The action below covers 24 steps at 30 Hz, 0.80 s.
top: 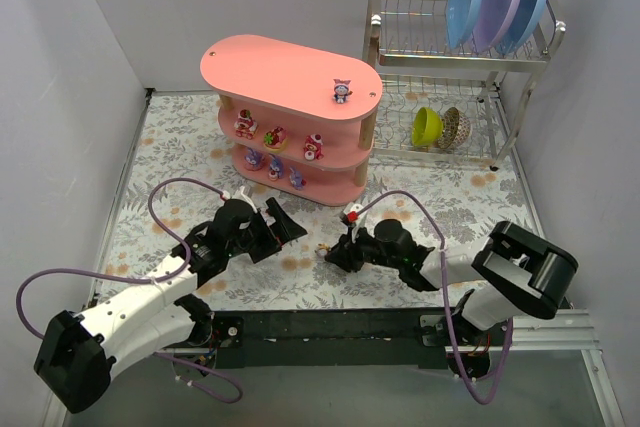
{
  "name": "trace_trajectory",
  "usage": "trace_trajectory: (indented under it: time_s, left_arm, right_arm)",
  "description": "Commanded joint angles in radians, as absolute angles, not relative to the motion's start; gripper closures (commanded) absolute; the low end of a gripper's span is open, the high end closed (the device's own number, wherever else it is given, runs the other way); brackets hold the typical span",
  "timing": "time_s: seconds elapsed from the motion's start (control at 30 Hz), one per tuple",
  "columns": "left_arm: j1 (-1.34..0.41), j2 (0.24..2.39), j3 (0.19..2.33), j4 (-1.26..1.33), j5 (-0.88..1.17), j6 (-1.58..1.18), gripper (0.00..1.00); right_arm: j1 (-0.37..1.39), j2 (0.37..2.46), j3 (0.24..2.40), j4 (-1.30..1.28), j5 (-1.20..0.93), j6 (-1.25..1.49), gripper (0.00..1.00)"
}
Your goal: Place and organize the plastic toys onto the shelf
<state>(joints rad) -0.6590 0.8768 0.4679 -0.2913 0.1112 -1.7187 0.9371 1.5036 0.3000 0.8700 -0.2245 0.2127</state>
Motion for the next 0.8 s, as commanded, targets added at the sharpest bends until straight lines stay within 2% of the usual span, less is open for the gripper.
trace_trajectory:
  time_s: [0.0,0.17,0.77]
  left_arm:
    - [-0.670,0.836,0.459,-0.238,0.087,-1.773,0.02]
    - [-0.719,0.856,0.468,-0.198,0.055,-1.804,0.02]
    - [-0.963,0.931,0.518,-0.146,-0.288,-2.014,0.03]
  right_arm:
    - [0.977,1.418,0.276,0.936,-0.019,0.297,0.99]
    - [1.014,1.335,0.253,0.910,0.118,0.336,0.99]
    - [1.039,1.183,0.190,0.900,0.202,0.416,0.99]
